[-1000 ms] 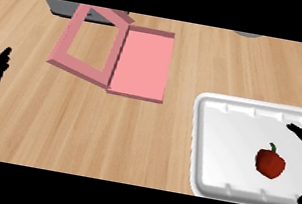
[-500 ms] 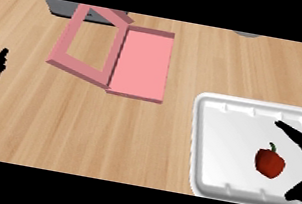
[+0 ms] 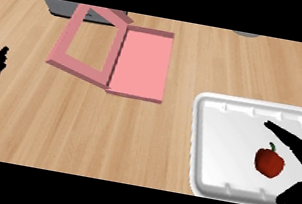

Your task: Pick the bell pepper from the tray and place it in the cardboard box

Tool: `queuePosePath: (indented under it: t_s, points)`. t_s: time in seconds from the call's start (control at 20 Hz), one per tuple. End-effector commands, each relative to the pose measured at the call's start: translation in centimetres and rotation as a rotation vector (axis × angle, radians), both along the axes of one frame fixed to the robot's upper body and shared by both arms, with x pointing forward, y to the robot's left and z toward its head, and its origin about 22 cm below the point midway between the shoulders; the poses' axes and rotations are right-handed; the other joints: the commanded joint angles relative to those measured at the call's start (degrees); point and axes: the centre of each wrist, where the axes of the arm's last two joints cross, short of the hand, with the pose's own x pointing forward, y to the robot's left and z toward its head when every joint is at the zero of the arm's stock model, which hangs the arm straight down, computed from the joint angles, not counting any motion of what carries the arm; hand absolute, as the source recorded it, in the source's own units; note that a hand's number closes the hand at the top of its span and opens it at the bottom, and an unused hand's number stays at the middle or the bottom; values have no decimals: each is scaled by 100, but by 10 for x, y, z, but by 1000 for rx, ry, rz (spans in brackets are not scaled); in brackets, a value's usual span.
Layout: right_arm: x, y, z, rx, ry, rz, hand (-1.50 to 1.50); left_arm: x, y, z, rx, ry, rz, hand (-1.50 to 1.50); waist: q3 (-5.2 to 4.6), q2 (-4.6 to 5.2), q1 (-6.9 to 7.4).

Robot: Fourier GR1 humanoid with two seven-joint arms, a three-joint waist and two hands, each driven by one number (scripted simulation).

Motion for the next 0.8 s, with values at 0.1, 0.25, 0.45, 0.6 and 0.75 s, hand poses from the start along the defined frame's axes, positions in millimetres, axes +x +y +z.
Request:
queuePosePath:
  t_s: [0.1,0.25,0.45,0.6,0.75]
  points:
    - [-7,23,9,-58,37,-4,-150,2,6,6,4,6,-6,0,1,-1,-4]
    - [2,10,-2,-118,92,-25,-150,5,15,6,-1,-4,-1,0,1,6,11]
    - [2,33,-32,-139,123,-56,-150,0,-3,-2,2,-2,-6,0,3,7,27]
    - [15,30,-28,-144,120,-57,-150,8,2,4,-15,1,-14,0,2,6,16]
    - [19,43,-38,-173,-50,-66,150,-11,1,15,9,-11,-17,0,7,-8,89]
